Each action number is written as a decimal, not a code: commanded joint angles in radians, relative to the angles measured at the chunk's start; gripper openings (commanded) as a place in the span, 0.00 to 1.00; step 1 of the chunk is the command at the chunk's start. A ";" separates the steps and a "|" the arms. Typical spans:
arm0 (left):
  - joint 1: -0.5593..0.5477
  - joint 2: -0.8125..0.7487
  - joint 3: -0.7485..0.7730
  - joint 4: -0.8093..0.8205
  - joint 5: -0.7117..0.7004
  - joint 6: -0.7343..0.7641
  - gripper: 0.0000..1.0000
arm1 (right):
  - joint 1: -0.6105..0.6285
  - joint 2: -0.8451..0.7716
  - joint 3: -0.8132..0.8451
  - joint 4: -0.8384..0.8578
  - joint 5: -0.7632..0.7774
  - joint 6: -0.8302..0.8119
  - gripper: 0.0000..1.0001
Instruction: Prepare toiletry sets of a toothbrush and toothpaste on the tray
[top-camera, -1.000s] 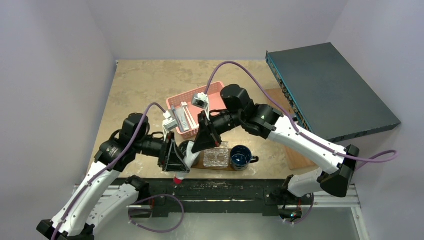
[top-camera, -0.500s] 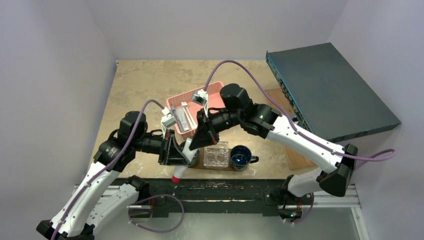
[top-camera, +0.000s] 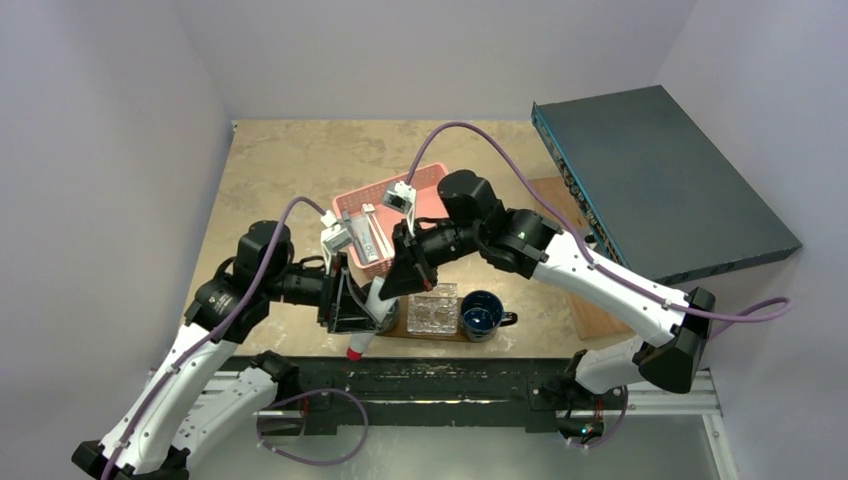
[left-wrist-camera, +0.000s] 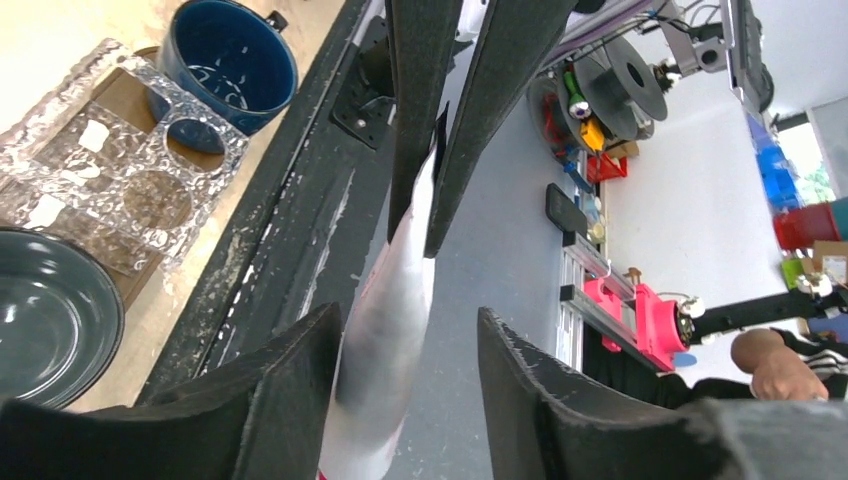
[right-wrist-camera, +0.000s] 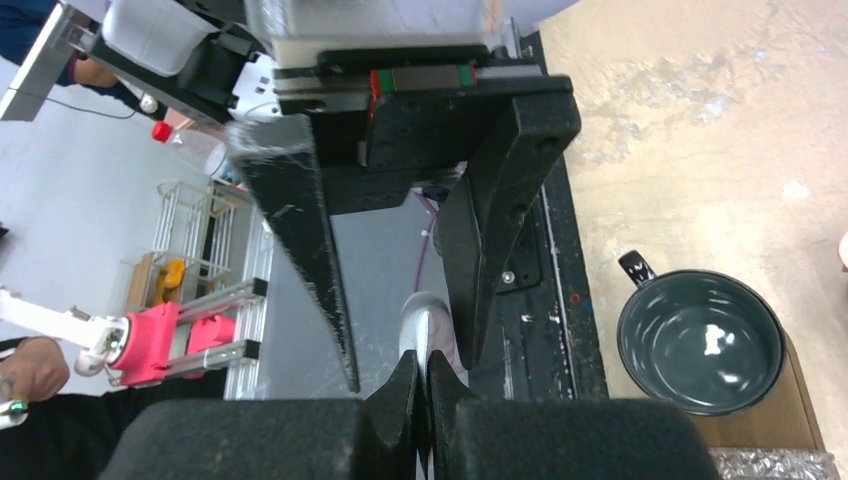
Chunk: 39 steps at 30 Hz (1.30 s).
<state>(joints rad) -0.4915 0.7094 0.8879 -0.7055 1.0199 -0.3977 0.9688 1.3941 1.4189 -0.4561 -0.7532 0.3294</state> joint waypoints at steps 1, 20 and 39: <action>0.004 -0.001 0.075 -0.026 -0.082 0.046 0.55 | 0.009 -0.032 0.012 -0.034 0.070 -0.027 0.00; 0.004 -0.074 0.132 -0.117 -0.547 0.078 0.91 | 0.079 -0.082 0.140 -0.354 0.638 -0.078 0.00; 0.004 -0.202 0.004 -0.090 -0.838 0.065 1.00 | 0.232 -0.013 0.213 -0.494 1.128 0.036 0.00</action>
<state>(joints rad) -0.4915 0.5240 0.9211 -0.8299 0.2546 -0.3313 1.1923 1.3750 1.5894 -0.9436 0.2527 0.3195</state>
